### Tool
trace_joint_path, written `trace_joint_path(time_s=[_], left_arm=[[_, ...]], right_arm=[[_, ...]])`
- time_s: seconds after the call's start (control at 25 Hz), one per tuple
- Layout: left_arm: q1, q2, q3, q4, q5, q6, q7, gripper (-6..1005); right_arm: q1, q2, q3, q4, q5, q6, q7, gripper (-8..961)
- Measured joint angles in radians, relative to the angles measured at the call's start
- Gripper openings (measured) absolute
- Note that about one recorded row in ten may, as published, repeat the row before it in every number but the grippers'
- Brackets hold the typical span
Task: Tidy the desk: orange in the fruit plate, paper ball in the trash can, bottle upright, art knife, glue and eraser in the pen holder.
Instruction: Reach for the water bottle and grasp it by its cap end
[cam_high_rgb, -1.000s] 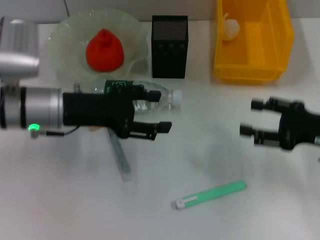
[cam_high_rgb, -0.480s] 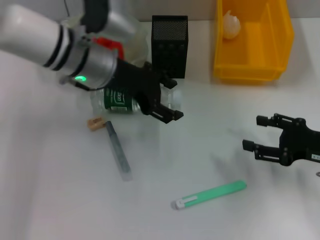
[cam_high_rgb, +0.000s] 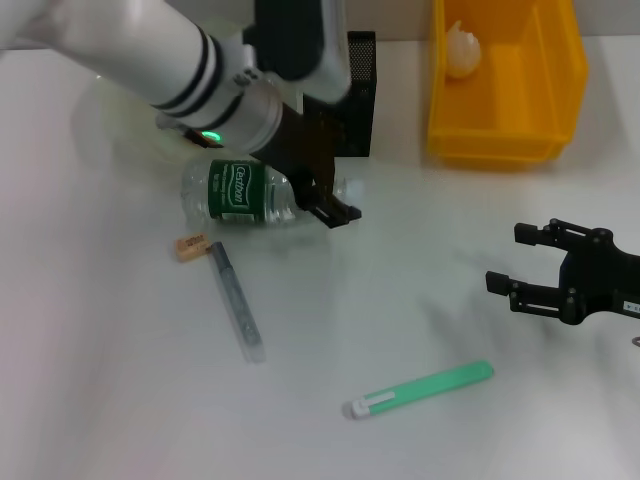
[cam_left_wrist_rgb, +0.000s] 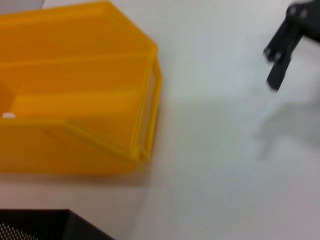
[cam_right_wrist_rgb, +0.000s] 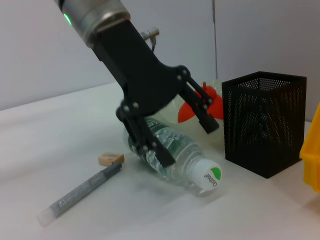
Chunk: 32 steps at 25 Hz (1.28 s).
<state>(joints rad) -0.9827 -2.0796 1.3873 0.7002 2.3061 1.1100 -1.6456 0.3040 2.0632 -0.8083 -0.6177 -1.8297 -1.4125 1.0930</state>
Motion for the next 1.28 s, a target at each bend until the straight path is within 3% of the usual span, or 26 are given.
trace_joint_path(time_s=[0.24, 0.68, 1.04, 1.2, 1.28], left_arm=[[0.002, -0.001, 0.157, -0.012, 0.005, -0.121, -0.04, 822], [-0.011, 0.0, 0.219, -0.071, 0.003, -0.201, -0.035, 815], [-0.01, 0.0, 0.274, -0.073, -0.002, -0.229, -0.035, 722], [-0.007, -0.001, 0.301, -0.063, -0.004, -0.232, -0.034, 557], [-0.004, 0.0, 0.302, -0.052, -0.004, -0.225, -0.037, 536]], right_arm=[[0.0, -0.001, 0.003, 0.0, 0.001, 0.0, 0.003, 788], [0.0, 0.001, 0.013, -0.004, 0.002, -0.005, 0.004, 788], [0.003, 0.002, 0.021, -0.011, 0.002, -0.006, 0.014, 788], [0.003, 0.002, 0.028, -0.012, 0.002, -0.007, 0.015, 788], [0.003, 0.002, 0.028, -0.013, 0.002, -0.008, 0.015, 788]])
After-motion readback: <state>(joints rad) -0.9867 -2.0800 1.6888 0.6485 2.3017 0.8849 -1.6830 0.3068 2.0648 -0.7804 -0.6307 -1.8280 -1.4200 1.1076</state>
